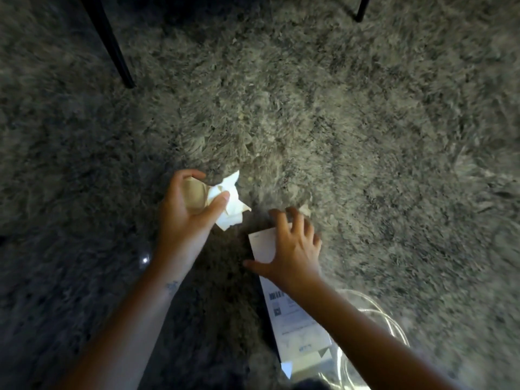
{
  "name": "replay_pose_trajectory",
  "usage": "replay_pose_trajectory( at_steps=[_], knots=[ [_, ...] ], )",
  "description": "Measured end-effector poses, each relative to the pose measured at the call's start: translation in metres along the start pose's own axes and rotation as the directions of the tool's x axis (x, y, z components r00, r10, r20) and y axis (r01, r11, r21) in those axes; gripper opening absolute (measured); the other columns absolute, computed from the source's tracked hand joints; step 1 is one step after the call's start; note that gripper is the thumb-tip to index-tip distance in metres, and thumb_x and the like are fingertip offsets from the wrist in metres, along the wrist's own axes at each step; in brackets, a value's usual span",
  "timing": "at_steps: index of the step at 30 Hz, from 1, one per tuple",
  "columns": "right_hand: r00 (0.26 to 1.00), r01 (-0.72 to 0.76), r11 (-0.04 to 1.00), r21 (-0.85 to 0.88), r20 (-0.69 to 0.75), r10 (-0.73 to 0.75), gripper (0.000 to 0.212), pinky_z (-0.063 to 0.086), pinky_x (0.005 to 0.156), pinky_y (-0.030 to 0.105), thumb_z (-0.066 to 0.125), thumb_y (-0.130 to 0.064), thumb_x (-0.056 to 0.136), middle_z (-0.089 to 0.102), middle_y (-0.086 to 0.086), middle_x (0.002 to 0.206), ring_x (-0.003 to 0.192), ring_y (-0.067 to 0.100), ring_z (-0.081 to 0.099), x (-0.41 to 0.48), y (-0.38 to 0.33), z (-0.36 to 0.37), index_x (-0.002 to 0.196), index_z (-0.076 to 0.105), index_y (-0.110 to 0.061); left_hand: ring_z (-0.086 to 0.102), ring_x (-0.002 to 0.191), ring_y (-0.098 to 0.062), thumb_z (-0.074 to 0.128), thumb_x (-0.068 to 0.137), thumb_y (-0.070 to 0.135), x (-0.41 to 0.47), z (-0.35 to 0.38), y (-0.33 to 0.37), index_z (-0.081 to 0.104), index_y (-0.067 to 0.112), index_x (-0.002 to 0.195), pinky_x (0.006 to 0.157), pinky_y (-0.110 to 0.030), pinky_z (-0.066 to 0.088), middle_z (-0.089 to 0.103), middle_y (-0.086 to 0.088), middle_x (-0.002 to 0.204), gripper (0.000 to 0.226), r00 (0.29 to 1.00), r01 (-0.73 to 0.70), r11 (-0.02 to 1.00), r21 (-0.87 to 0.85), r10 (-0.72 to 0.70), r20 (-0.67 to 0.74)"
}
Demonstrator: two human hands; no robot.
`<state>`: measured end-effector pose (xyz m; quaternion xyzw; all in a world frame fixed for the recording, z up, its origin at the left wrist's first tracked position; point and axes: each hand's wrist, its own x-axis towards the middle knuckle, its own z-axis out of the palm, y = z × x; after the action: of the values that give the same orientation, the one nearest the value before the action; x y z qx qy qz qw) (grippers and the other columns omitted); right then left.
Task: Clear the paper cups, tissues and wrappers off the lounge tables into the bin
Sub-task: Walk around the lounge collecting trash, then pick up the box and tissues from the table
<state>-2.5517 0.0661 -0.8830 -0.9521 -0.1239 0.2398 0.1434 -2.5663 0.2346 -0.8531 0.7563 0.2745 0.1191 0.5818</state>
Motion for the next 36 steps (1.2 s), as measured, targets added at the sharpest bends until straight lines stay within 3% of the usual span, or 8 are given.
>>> replay_pose_trajectory(
  at_steps=[3,6,11,15,22,29,33,36],
  knots=[
    [0.998,-0.044,0.996,-0.082,0.049,0.048,0.091,0.035,0.092,0.047,0.072,-0.059,0.062,0.024,0.008,0.141,0.122,0.035,0.03,-0.009,-0.005,0.009,0.13,0.028,-0.017,0.052,0.065,0.0,0.07,0.067,0.031,-0.014,-0.012,0.015,0.05,0.035,0.089,0.057,-0.016,0.046,0.054,0.008,0.081,0.03,0.998,0.066,0.998,-0.009,-0.066,-0.023],
    [0.998,-0.062,0.998,0.026,0.023,0.061,0.083,0.037,0.087,0.046,0.07,-0.06,0.064,0.029,0.01,0.134,0.116,0.035,0.035,-0.016,-0.02,-0.013,0.125,0.035,-0.015,0.054,0.071,-0.006,0.07,0.069,0.033,-0.034,-0.028,0.04,0.05,0.034,0.091,0.061,-0.018,0.046,0.055,0.004,0.085,0.03,0.995,0.103,0.995,0.018,-0.102,-0.008],
    [0.97,0.066,0.973,0.219,-0.242,-0.012,0.079,0.036,0.086,0.044,0.069,-0.054,0.058,0.035,0.013,0.129,0.108,0.035,0.039,-0.037,-0.061,-0.127,0.121,0.043,-0.013,0.06,0.079,-0.012,0.071,0.071,0.034,-0.05,-0.065,0.126,0.051,0.031,0.095,0.069,-0.026,0.051,0.06,0.003,0.09,0.031,0.993,0.11,0.994,0.029,-0.108,-0.052],
    [0.921,0.163,0.925,0.342,-0.39,-0.018,0.07,0.032,0.09,0.033,0.072,-0.033,0.055,0.036,0.012,0.125,0.109,0.027,0.035,-0.075,-0.108,-0.243,0.115,0.045,-0.01,0.056,0.079,-0.01,0.07,0.073,0.038,-0.045,-0.099,0.234,0.051,0.03,0.098,0.07,-0.031,0.05,0.055,0.01,0.088,0.033,0.991,0.074,0.997,0.038,-0.07,-0.112],
    [0.87,0.329,0.863,0.384,-0.479,-0.118,0.073,0.041,0.089,0.05,0.079,-0.02,0.052,0.035,0.011,0.125,0.113,0.031,0.037,-0.154,-0.239,-0.485,0.116,0.043,-0.01,0.054,0.069,0.005,0.07,0.072,0.041,-0.043,-0.197,0.498,0.052,0.031,0.097,0.058,-0.007,0.041,0.057,0.022,0.082,0.032,0.972,-0.078,0.996,0.036,0.084,-0.217],
    [0.725,0.616,0.732,0.29,-0.573,-0.383,0.071,0.041,0.085,0.048,0.081,-0.019,0.052,0.038,0.015,0.122,0.107,0.035,0.042,-0.178,-0.388,-0.68,0.113,0.047,-0.005,0.053,0.076,0.006,0.066,0.064,0.053,-0.025,-0.324,0.684,0.052,0.028,0.097,0.065,-0.007,0.04,0.056,0.015,0.086,0.043,0.886,-0.164,0.98,0.112,0.197,-0.421],
    [0.611,0.741,0.634,0.221,-0.613,-0.501,0.069,0.04,0.086,0.044,0.082,-0.019,0.053,0.041,0.017,0.122,0.105,0.033,0.043,-0.168,-0.475,-0.724,0.112,0.049,-0.004,0.053,0.085,-0.001,0.065,0.065,0.053,-0.012,-0.397,0.722,0.052,0.027,0.1,0.072,-0.021,0.043,0.054,0.022,0.093,0.046,0.82,-0.144,0.984,0.11,0.18,-0.544],
    [0.547,0.803,0.564,0.194,-0.615,-0.567,0.071,0.04,0.09,0.043,0.082,-0.019,0.052,0.04,0.015,0.124,0.109,0.03,0.042,-0.153,-0.542,-0.737,0.113,0.048,-0.006,0.048,0.08,-0.004,0.069,0.071,0.042,0.004,-0.45,0.732,0.051,0.026,0.1,0.066,-0.015,0.039,0.051,0.021,0.092,0.038,0.728,-0.117,0.983,0.138,0.18,-0.662]
  ],
)
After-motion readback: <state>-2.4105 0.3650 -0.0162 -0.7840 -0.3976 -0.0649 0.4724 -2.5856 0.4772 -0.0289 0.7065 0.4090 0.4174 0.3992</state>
